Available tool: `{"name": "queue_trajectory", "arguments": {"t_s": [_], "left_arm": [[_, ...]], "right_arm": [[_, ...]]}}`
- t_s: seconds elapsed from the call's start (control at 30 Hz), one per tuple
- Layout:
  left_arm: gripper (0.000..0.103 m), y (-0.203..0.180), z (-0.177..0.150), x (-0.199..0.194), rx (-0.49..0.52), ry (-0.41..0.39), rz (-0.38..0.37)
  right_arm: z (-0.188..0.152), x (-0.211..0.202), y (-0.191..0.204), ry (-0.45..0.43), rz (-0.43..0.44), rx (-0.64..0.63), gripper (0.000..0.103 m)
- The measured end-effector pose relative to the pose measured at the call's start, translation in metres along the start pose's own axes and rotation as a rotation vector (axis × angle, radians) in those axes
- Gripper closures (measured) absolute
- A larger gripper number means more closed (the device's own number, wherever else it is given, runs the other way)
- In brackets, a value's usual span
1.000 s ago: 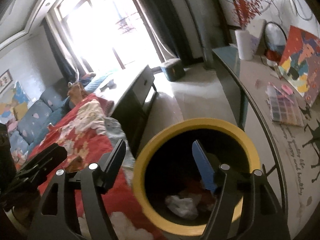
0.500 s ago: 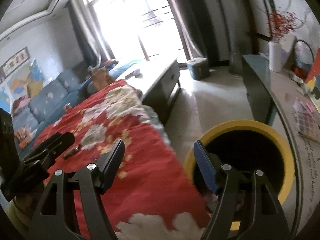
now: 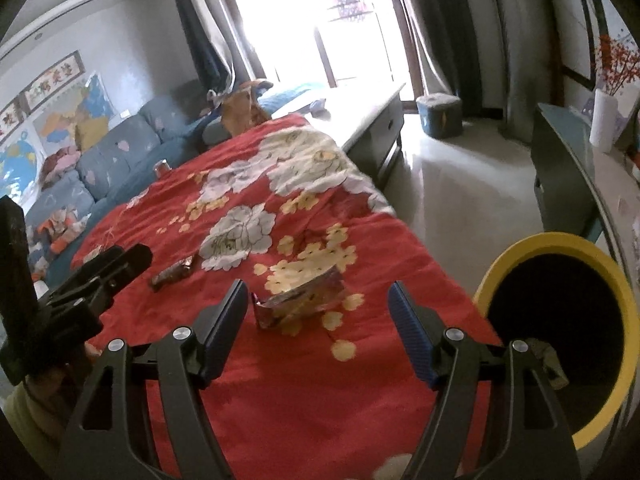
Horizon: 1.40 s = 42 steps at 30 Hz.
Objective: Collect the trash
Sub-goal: 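Move both tools back over the bedspread toward the last trash, then close the left tool on the chocolate bar while the right tool grasps the clear snack bag, then carry the chocolate bar and clear snack bag with both tools over the bin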
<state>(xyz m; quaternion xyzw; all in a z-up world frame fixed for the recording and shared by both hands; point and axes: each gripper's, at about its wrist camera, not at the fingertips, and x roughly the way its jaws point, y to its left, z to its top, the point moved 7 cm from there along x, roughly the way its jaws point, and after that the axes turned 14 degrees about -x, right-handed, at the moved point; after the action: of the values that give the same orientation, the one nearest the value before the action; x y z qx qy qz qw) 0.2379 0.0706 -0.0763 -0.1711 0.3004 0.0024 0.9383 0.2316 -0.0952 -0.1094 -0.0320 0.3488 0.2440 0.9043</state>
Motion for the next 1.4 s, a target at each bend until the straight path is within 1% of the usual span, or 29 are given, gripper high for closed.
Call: {"name": "queue_trajectory", "arguments": {"t_s": [0.13,0.3,0.4,0.47,0.57,0.6,0.63,0.7,0.73,0.87,0.93,0.97,1.0,1.03,1.07,1.13,1.17,1.2,1.27,1.4], "left_arm": [[0.011,0.021,0.001,0.007,-0.008,0.024,0.017],[0.012,0.044,-0.001,0.024,-0.019,0.077,0.058],[0.018,0.052,-0.003,0.034,-0.016,0.104,0.078],[0.019,0.058,-0.004,0.043,-0.010,0.130,0.096],[0.027,0.066,-0.006,0.053,-0.009,0.161,0.109],[0.031,0.068,-0.006,0.056,-0.010,0.172,0.112],[0.036,0.070,-0.007,0.059,-0.011,0.183,0.115],[0.041,0.073,-0.009,0.063,-0.015,0.203,0.111],[0.043,0.073,-0.011,0.064,-0.016,0.209,0.108],[0.045,0.070,-0.021,0.071,0.007,0.253,0.107],[0.048,0.068,-0.023,0.072,0.019,0.260,0.113],[0.050,0.067,-0.024,0.072,0.023,0.261,0.113],[0.058,0.066,-0.025,0.072,0.027,0.263,0.117],[0.063,0.067,-0.026,0.071,0.029,0.263,0.125],[0.066,0.067,-0.027,0.071,0.030,0.263,0.129],[0.079,0.066,-0.029,0.069,0.033,0.262,0.129],[0.082,0.065,-0.031,0.067,0.035,0.263,0.126],[0.088,0.064,-0.031,0.066,0.035,0.265,0.124],[0.091,0.063,-0.033,0.063,0.033,0.262,0.122],[0.092,0.058,-0.038,0.057,0.020,0.261,0.108]], "right_arm": [[-0.002,0.022,0.006,0.054,0.018,0.025,0.033],[-0.004,0.041,0.009,0.091,0.026,0.053,0.033],[-0.007,0.056,0.007,0.126,0.035,0.091,0.033],[-0.010,0.064,0.005,0.147,0.043,0.121,0.033],[-0.011,0.073,0.004,0.159,0.052,0.144,0.035],[-0.010,0.075,0.005,0.157,0.053,0.140,0.042],[-0.010,0.074,0.005,0.153,0.053,0.133,0.046],[-0.011,0.075,0.008,0.153,0.065,0.121,0.048],[-0.012,0.075,0.010,0.150,0.066,0.109,0.049],[-0.014,0.075,0.016,0.145,0.085,0.072,0.059],[-0.015,0.074,0.018,0.140,0.088,0.054,0.062],[-0.014,0.074,0.019,0.138,0.094,0.049,0.065],[-0.015,0.074,0.020,0.136,0.098,0.045,0.066],[-0.016,0.072,0.020,0.134,0.098,0.041,0.067],[-0.016,0.071,0.021,0.131,0.101,0.039,0.068],[-0.016,0.070,0.022,0.125,0.108,0.038,0.068],[-0.018,0.068,0.022,0.123,0.113,0.037,0.068],[-0.018,0.067,0.023,0.121,0.114,0.037,0.068],[-0.019,0.064,0.023,0.116,0.116,0.035,0.069],[-0.022,0.056,0.023,0.108,0.112,0.026,0.069]]}}
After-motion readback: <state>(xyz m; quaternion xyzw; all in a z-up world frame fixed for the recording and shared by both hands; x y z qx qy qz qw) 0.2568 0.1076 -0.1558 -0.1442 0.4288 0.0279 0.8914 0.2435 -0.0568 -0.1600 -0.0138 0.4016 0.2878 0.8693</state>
